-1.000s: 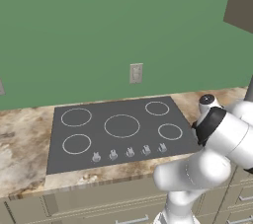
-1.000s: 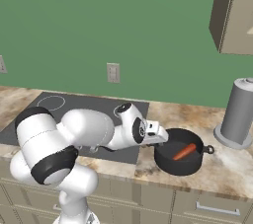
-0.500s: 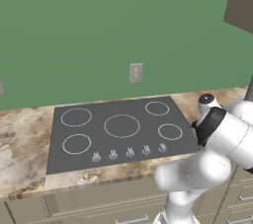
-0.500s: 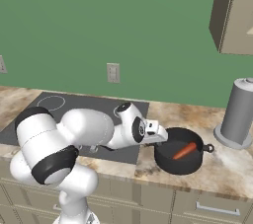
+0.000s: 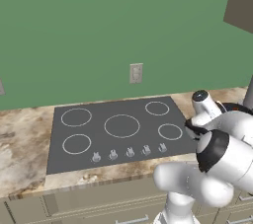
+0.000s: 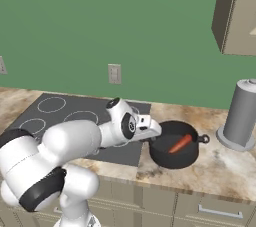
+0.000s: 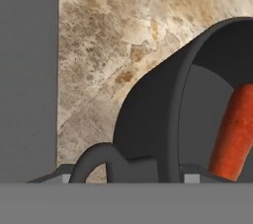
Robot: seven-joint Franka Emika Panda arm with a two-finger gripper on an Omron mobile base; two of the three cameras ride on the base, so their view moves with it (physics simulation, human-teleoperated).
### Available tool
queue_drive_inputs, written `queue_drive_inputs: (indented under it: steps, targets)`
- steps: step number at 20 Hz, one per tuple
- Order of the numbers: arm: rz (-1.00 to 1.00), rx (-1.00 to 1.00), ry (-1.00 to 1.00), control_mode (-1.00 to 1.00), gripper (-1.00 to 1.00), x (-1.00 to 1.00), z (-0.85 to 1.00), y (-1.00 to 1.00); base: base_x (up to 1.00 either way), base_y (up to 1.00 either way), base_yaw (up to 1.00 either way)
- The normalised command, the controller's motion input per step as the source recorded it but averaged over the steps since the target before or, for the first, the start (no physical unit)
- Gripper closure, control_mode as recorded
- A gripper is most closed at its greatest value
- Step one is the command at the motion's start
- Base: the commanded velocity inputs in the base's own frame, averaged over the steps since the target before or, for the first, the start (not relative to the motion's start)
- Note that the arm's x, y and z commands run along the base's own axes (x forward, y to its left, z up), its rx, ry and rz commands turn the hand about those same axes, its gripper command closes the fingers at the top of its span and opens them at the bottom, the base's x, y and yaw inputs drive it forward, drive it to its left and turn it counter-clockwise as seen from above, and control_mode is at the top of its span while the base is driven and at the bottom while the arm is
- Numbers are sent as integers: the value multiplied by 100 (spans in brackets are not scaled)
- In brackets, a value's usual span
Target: Turn on the sink faucet. Then move the carrot from the counter to the sink. Turn off the sink. Move the vegetable from the sink to the pot next to the stove. Finally move the pot to the rear right burner.
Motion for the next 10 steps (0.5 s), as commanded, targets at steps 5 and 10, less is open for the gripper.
queue_drive_inputs:
  steps: [5,10]
  targets:
    - [23,-6,9,-100,100,3,43,63,0,0,0]
    - [37,0,16,-100,100,32,35,45,0,0,0]
